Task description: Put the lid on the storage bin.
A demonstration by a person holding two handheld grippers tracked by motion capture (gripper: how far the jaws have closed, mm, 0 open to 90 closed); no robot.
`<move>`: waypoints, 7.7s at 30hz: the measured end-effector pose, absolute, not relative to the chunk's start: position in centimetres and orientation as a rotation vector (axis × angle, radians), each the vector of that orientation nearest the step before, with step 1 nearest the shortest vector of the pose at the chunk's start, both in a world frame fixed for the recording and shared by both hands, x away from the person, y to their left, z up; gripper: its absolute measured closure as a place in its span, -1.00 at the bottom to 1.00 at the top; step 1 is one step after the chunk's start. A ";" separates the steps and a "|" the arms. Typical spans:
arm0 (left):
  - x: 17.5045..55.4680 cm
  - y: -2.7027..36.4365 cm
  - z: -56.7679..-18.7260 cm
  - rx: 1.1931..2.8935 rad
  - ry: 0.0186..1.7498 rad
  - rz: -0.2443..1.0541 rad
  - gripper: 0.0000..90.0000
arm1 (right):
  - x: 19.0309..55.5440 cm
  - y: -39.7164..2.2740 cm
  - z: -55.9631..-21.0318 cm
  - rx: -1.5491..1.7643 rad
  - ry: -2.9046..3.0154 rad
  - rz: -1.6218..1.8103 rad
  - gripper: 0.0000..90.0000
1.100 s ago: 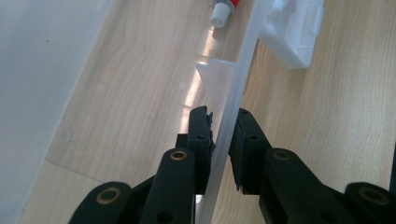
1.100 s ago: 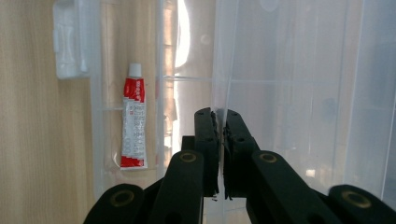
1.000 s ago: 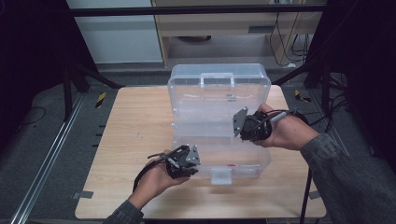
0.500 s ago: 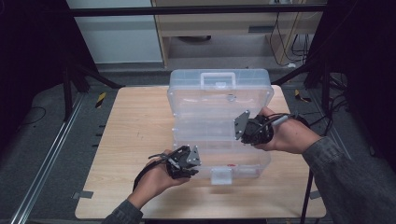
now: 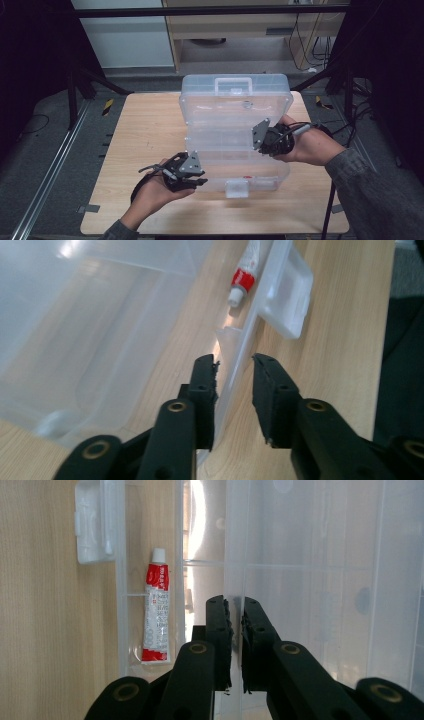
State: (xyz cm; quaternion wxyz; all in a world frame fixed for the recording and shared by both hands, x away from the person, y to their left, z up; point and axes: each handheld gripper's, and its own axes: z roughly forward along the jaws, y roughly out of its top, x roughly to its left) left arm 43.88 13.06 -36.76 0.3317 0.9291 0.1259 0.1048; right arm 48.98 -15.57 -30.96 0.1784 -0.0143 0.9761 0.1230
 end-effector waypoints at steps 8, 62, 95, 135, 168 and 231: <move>45.9 16.3 -32.6 2.252 0.509 0.273 0.98 | 48.7 -15.8 -31.2 -0.030 2.752 0.372 0.86; 51.7 18.3 -31.2 2.076 0.769 0.284 1.00 | 46.3 -17.5 -31.7 0.152 2.583 0.661 0.06; 48.8 18.5 -32.4 2.110 0.742 0.267 1.00 | 42.4 -26.6 -32.1 0.680 2.336 0.763 -0.49; 46.8 19.4 -35.3 2.098 0.740 0.271 1.00 | 46.3 -29.9 -37.3 0.885 2.262 0.671 -0.50; 46.0 20.0 -38.0 2.077 0.742 0.246 1.00 | 46.9 -29.6 -40.7 0.938 2.268 0.653 -0.50; 56.0 27.0 -44.9 2.200 1.135 0.410 0.99 | 57.9 -31.5 -46.6 1.245 2.185 0.609 -0.46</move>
